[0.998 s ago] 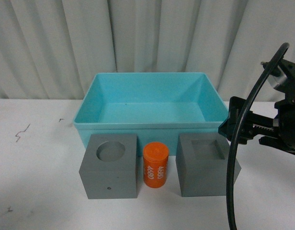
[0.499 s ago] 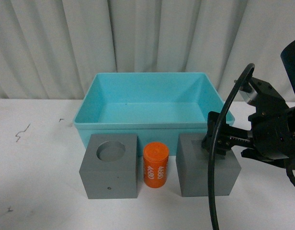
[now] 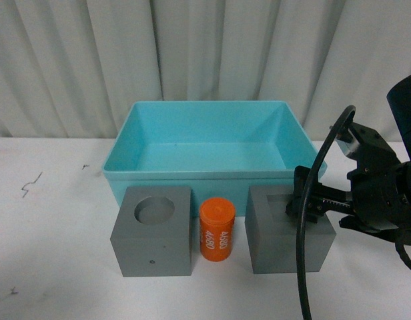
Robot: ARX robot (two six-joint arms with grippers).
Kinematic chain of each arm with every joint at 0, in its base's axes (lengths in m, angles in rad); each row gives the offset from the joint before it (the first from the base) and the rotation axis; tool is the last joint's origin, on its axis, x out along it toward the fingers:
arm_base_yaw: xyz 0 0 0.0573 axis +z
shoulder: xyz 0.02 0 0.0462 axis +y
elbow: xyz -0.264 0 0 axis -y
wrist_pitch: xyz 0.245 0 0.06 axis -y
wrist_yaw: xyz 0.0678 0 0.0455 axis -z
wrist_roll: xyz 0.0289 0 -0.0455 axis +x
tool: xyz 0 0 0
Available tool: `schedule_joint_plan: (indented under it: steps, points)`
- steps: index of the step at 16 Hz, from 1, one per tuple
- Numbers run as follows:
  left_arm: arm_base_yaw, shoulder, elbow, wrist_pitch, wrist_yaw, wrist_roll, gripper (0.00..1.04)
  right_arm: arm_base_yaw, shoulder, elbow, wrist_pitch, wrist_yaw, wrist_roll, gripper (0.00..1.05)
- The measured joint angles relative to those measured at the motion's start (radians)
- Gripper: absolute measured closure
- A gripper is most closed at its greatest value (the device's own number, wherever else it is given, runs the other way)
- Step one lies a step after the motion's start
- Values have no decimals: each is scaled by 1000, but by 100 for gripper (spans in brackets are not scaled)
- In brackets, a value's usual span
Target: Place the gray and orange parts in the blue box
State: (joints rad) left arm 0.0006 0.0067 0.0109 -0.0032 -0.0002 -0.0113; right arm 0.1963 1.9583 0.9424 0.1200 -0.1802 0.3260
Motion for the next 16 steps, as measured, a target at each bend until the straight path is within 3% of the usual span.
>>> schedule_joint_plan:
  steps: [2, 3, 4, 5, 6, 16]
  points:
    - [0, 0, 0, 0, 0, 0, 7, 0, 3, -5, 13, 0, 0, 24]
    - [0, 0, 0, 0, 0, 0, 7, 0, 3, -5, 16, -1, 0, 37]
    - [0, 0, 0, 0, 0, 0, 7, 0, -4, -4, 14, -4, 0, 60]
    - [0, 0, 0, 0, 0, 0, 7, 10, -23, -6, -1, 8, -8, 78]
    - [0, 0, 0, 0, 0, 0, 7, 16, -47, -12, -23, 19, -16, 83]
    - [0, 0, 0, 0, 0, 0, 7, 42, -389, 9, -239, -12, -164, 85]
